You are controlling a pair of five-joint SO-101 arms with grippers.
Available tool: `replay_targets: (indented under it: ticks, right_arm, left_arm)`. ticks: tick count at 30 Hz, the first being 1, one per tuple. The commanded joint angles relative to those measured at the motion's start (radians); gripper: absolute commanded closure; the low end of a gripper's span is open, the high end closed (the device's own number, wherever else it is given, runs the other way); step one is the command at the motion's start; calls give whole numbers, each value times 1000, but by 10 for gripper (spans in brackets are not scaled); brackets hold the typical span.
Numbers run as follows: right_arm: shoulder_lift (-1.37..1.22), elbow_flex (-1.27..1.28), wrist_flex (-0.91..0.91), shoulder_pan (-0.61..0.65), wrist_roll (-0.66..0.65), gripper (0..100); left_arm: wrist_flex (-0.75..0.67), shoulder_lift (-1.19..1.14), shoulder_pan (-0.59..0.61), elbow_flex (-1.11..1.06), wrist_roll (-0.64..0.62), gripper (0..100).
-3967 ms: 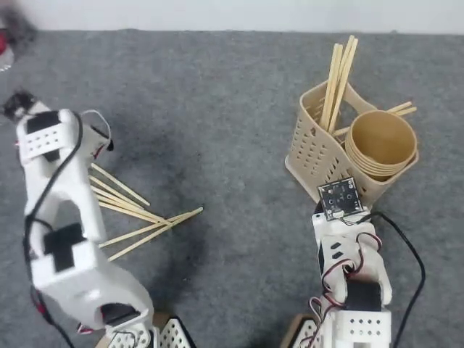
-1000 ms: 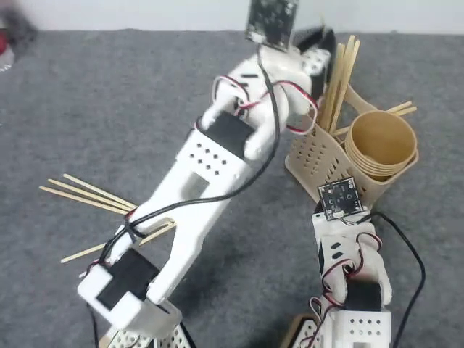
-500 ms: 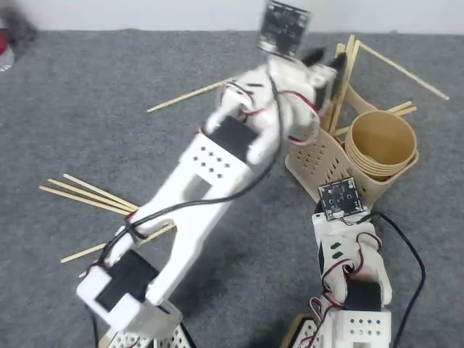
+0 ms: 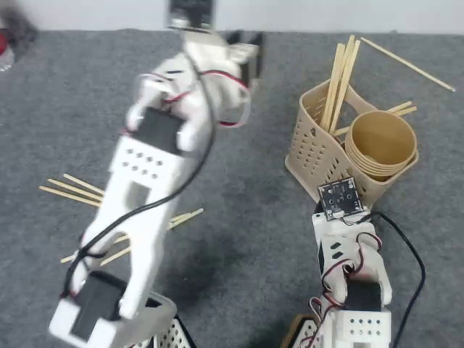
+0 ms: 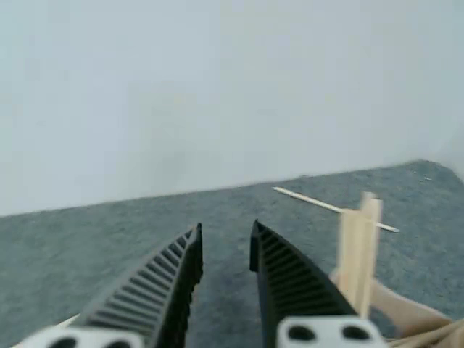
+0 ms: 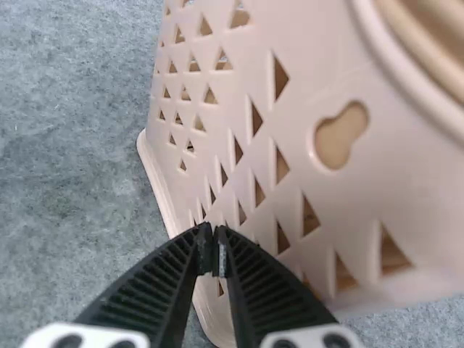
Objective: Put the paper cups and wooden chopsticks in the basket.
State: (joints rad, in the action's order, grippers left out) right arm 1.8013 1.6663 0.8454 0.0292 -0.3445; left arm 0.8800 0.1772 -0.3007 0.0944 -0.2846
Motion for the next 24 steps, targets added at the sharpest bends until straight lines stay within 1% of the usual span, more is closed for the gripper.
replay_targets:
  ticks: [1, 2, 4, 7, 9, 12, 16, 21, 24]
  right_arm:
    - [13, 14, -19, -10, 3, 991]
    - [13, 14, -19, -10, 3, 991]
    - [13, 14, -19, -10, 3, 991]
    - [13, 14, -19, -10, 3, 991]
    - [13, 14, -19, -10, 3, 991]
    - [13, 14, -18, -10, 3, 991]
    - [13, 14, -16, -10, 3, 991]
    - [13, 14, -16, -10, 3, 991]
    - [13, 14, -16, -10, 3, 991]
  left_arm:
    - [138, 77, 161, 5, 74, 883]
    - [184, 72, 196, 5, 115, 883]
    - [278, 46, 245, 5, 236, 881]
    - [385, -51, 269, 5, 508, 881]
    - [404, -143, 288, 10, 649, 881]
    - [356, -276, 348, 48, 729, 881]
    - [325, -443, 414, 200, 801, 880]
    - [387, -660, 417, 430, 899, 880]
    - [394, -804, 417, 587, 905, 880]
